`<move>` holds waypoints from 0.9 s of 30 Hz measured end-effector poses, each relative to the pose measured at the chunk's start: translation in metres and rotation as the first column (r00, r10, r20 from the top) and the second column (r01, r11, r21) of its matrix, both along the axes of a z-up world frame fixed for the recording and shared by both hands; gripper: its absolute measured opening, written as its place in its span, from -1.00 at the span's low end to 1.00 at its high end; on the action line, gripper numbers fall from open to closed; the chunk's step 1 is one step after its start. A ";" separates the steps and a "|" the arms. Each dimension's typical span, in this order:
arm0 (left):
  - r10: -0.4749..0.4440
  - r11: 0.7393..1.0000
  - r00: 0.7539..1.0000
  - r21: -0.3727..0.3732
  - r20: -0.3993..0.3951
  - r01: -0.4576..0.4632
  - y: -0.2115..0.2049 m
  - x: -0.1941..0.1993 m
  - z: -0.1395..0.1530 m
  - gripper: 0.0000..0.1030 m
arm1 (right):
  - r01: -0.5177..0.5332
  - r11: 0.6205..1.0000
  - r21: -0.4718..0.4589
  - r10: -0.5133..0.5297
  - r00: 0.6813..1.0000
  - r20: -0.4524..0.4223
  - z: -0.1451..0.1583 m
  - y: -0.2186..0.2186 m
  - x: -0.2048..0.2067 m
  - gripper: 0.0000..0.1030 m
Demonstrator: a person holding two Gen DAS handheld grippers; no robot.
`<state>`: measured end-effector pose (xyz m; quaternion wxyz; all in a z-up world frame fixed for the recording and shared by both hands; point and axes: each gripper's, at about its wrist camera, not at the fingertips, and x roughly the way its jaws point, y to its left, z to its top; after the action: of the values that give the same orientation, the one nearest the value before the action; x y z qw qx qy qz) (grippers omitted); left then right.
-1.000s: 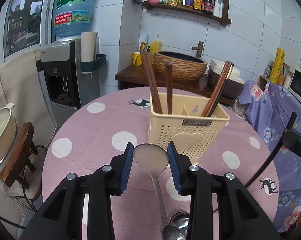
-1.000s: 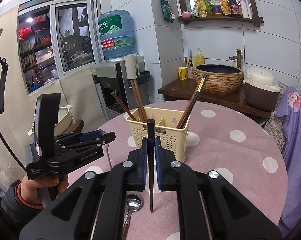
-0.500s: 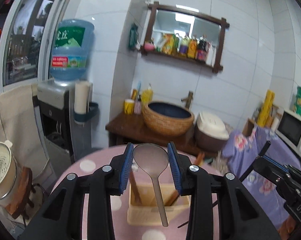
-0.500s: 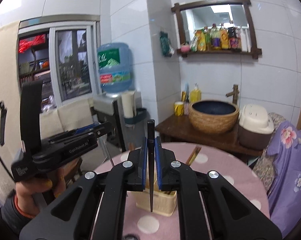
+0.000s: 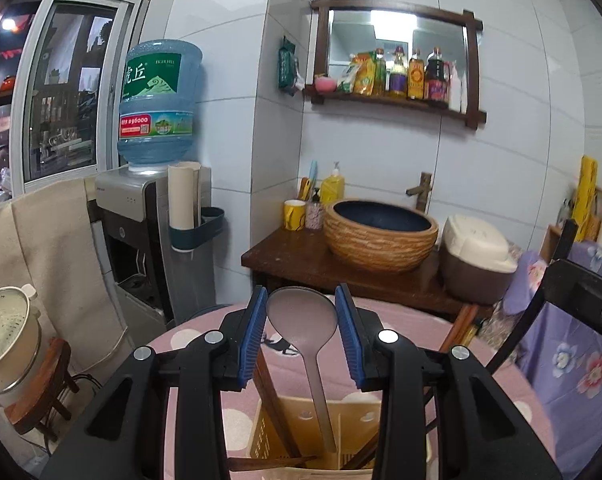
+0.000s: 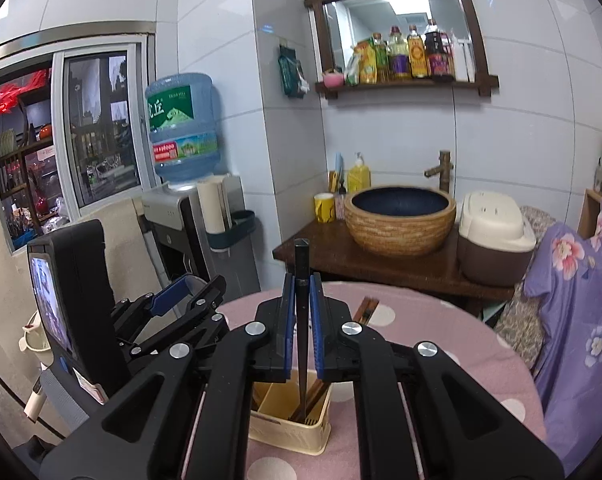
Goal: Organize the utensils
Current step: 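Lift and carry the translucent spoon above the holder with the left tool, then lower the spoon and black chopstick into the holder and open both tools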
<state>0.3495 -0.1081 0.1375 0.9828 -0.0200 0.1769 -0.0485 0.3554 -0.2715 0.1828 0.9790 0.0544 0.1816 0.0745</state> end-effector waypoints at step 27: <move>-0.061 0.993 0.998 0.102 0.020 0.058 -0.005 -0.029 -0.035 0.14 | 0.012 0.998 0.054 -0.008 0.997 -0.073 -0.066 -0.013 0.003 -0.83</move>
<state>0.3204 -0.1133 0.1027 0.9826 0.0359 0.1686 -0.0689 0.3583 -0.2841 0.1167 0.9703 0.0847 0.2146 0.0724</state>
